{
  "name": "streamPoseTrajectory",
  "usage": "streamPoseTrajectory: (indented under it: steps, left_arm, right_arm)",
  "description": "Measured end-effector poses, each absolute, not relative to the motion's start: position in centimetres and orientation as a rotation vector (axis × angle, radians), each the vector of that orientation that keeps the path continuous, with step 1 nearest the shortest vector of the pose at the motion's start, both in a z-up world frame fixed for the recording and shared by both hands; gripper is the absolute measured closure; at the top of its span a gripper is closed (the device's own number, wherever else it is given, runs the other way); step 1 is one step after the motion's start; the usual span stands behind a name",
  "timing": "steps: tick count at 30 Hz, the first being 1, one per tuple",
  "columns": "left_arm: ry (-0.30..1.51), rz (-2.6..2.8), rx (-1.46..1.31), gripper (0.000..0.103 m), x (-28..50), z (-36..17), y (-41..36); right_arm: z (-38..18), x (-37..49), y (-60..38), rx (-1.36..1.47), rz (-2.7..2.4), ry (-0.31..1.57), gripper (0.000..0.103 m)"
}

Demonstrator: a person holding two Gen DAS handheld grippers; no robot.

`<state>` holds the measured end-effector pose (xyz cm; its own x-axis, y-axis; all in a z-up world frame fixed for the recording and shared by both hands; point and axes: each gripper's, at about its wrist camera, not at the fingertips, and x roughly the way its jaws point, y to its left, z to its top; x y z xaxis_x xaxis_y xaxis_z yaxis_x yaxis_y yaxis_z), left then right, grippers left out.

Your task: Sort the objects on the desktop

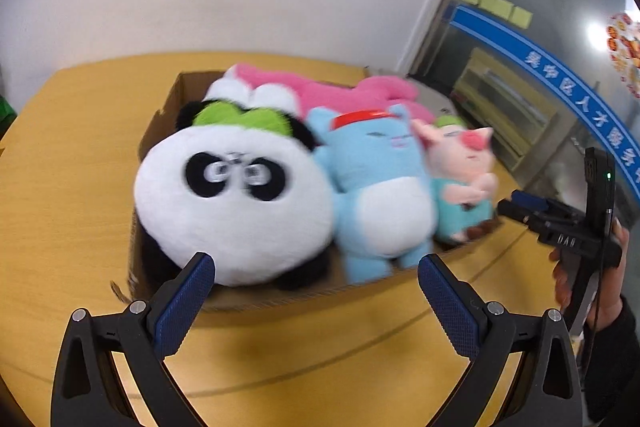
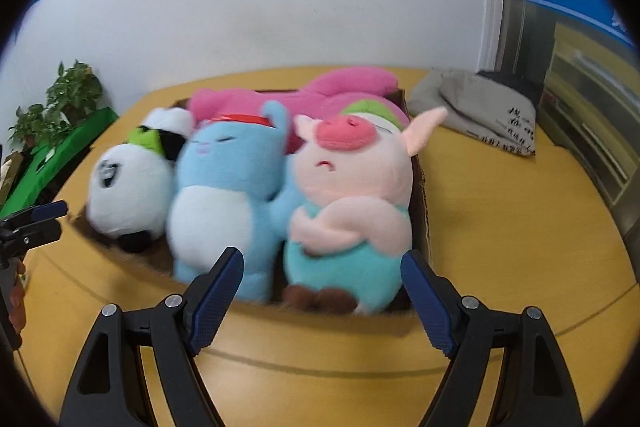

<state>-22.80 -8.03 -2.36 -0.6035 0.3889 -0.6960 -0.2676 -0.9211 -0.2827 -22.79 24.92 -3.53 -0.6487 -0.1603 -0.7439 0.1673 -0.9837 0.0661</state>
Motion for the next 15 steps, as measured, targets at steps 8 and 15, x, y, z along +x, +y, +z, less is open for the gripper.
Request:
streamPoseTrajectory:
  steps: [8,15]
  left_arm:
    - [-0.131,2.48,-1.272,0.002,-25.3,-6.5,-9.5]
    - [-0.145,2.448,-1.297,0.002,-19.6,-6.7,-8.4]
  right_arm:
    - [-7.1,-26.3,25.4,1.334,-2.657,0.09,0.021]
    - [-7.4,-21.0,25.8,1.386,-2.623,0.12,0.022]
